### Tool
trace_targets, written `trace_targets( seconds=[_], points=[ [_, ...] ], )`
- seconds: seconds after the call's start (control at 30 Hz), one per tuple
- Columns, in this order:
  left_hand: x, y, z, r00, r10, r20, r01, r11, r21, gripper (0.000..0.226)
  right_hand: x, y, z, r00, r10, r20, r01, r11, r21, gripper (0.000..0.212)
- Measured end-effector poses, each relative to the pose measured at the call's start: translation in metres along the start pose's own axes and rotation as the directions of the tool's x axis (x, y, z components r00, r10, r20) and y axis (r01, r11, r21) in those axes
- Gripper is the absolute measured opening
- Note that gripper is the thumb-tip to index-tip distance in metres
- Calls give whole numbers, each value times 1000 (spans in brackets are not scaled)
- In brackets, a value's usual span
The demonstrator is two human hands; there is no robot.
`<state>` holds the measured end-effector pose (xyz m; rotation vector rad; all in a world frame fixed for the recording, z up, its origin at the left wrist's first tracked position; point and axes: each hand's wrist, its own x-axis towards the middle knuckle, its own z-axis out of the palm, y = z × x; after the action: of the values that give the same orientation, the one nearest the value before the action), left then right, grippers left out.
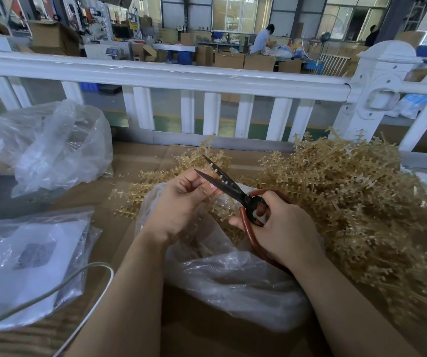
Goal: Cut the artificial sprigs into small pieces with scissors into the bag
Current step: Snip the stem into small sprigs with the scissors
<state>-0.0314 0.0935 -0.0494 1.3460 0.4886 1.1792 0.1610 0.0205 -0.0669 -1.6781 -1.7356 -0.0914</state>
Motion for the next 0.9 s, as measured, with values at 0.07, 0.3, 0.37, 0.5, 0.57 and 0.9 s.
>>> trace_targets(
  seconds=[0.07,0.3,0.37,0.5,0.57,0.9],
  points=[
    [0,0,-1,1000,-7,14,7,1000,0,12,0,1,1,1000,-2,5,2,1000,6,71],
    [0,1,0,996,9,86,-8,1000,-6,12,1,1,0,1000,-11,16,11,1000,21,70],
    [0,0,-1,997,5,76,-1,999,-45,9,1,0,-1,1000,-5,19,5,999,34,71],
    [1,-2,-2,997,-5,72,9,998,-62,10,0,0,-1,1000,8,30,-9,999,34,73],
    [2,-2,0,998,-5,64,10,997,-77,13,0,-1,-1,999,14,32,-15,999,32,75],
    [3,-2,-2,999,12,50,-9,999,-52,11,1,-1,-1,998,42,37,-43,999,23,84]
  ],
)
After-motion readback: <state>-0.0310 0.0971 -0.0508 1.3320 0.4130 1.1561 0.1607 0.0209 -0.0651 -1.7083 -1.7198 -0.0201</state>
